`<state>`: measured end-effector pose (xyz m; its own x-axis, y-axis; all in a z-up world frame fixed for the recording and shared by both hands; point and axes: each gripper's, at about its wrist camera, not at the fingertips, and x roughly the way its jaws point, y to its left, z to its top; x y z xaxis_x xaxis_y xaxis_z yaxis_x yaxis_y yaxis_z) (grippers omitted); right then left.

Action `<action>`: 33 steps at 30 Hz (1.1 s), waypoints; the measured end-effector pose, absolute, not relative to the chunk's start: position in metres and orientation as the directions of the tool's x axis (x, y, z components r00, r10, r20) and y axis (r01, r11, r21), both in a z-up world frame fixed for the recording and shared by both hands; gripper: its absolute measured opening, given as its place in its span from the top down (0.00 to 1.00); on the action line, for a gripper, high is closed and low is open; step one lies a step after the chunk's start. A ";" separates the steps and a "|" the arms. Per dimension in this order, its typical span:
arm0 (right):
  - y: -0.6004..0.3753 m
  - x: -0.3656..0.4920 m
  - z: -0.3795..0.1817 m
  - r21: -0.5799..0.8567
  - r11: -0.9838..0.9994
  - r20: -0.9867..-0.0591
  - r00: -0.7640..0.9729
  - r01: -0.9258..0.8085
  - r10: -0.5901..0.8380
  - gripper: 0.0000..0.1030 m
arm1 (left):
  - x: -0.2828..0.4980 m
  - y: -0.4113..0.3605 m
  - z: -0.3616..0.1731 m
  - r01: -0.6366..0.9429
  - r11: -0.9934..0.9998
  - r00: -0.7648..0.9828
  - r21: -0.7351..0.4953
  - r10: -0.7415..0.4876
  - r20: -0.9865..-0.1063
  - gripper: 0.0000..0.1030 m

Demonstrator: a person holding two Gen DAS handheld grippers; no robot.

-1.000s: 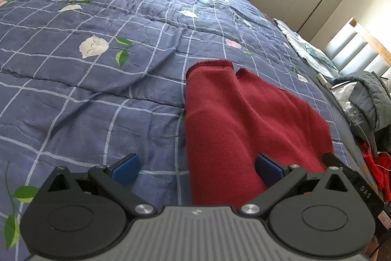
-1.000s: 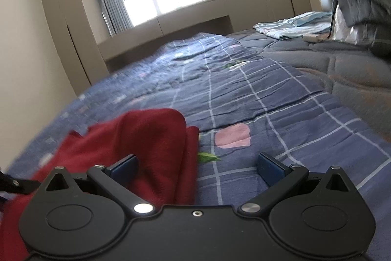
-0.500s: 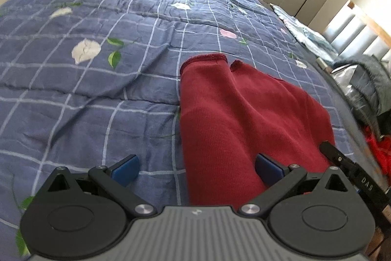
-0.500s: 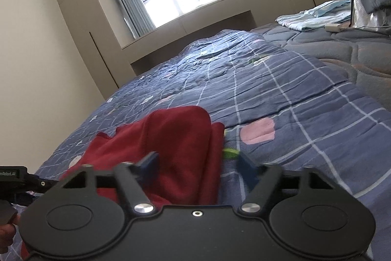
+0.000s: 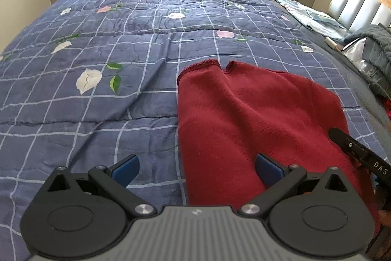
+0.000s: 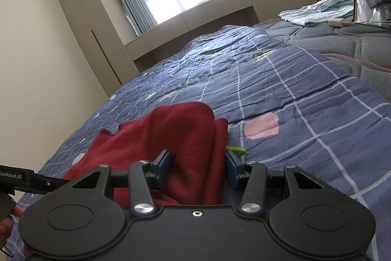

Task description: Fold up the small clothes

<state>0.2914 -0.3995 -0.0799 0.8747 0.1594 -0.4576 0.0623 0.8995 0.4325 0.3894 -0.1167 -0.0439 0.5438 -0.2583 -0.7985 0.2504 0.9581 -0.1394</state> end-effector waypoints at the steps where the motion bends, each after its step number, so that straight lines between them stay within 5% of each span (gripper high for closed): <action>1: -0.399 0.291 -0.080 0.432 0.900 -0.458 0.875 0.062 0.159 0.51 | 0.389 -0.118 -0.043 0.253 0.959 0.547 -0.130 -0.253 -0.798 0.01; 16: -0.389 0.292 -0.076 0.365 0.929 -0.478 0.869 0.066 0.126 0.57 | 0.382 -0.132 -0.037 0.293 0.956 0.588 -0.018 -0.195 -0.785 0.02; 24: -0.355 0.296 -0.064 0.150 0.985 -0.530 0.848 0.090 0.003 0.66 | 0.378 -0.130 -0.034 0.347 0.935 0.567 -0.077 -0.275 -0.776 0.24; 33: -0.351 0.294 -0.064 0.124 0.987 -0.518 0.855 0.098 -0.019 0.71 | 0.374 -0.138 -0.033 0.349 0.935 0.567 -0.062 -0.263 -0.780 0.37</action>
<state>0.2940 -0.3511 -0.0638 0.8549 -0.0195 -0.5184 0.0977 0.9875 0.1240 0.3743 -0.1376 -0.0332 0.5672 -0.2634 -0.7803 0.3485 0.9352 -0.0623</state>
